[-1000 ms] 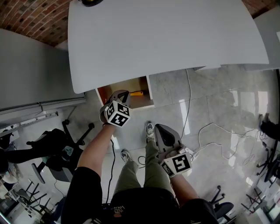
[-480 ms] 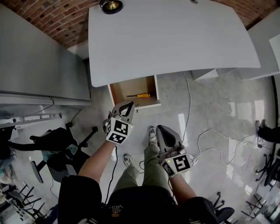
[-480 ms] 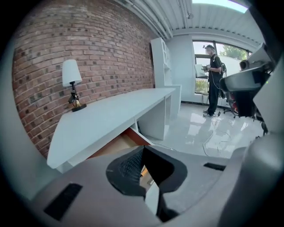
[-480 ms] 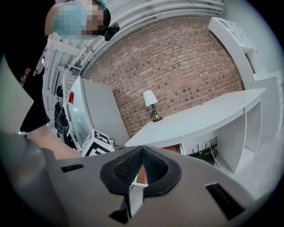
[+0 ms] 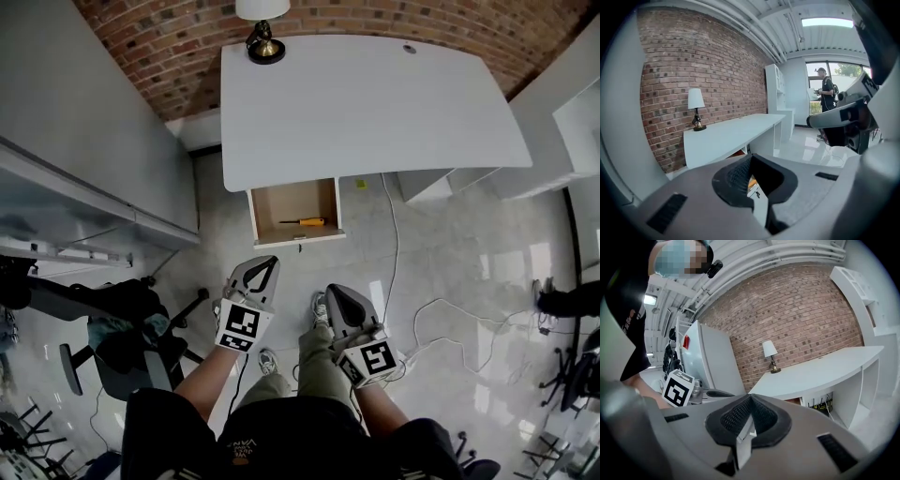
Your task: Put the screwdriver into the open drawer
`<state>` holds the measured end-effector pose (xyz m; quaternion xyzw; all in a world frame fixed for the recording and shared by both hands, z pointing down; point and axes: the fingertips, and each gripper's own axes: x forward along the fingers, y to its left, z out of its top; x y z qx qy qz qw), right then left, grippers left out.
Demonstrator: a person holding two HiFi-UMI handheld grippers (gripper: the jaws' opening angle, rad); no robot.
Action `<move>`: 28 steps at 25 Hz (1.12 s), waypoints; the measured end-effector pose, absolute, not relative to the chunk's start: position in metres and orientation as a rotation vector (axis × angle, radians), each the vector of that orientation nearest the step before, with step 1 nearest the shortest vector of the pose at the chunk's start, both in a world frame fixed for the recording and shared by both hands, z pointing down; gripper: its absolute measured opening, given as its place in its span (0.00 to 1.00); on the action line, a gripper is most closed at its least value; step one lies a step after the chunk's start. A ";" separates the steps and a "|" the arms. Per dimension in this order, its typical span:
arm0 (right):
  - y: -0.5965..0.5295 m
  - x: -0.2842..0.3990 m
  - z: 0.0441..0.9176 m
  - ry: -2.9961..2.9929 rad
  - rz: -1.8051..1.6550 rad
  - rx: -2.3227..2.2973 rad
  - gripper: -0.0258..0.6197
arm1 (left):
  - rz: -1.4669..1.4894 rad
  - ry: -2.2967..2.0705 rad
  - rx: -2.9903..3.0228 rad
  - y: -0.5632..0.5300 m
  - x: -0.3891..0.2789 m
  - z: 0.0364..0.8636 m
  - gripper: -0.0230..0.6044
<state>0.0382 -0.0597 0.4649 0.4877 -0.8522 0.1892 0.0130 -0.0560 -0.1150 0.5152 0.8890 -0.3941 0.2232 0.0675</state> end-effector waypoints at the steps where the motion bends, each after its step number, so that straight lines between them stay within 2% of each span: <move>1: -0.054 0.034 0.460 -2.658 0.579 1.517 0.04 | 0.659 -1.199 2.678 -0.106 -0.062 0.507 0.05; 14: 0.022 -0.017 0.408 -2.668 0.421 1.527 0.03 | 0.498 -1.278 2.774 -0.002 -0.132 0.424 0.05; 28: 0.097 -0.068 0.390 -2.663 0.362 1.495 0.03 | 0.371 -1.334 2.742 0.084 -0.197 0.389 0.05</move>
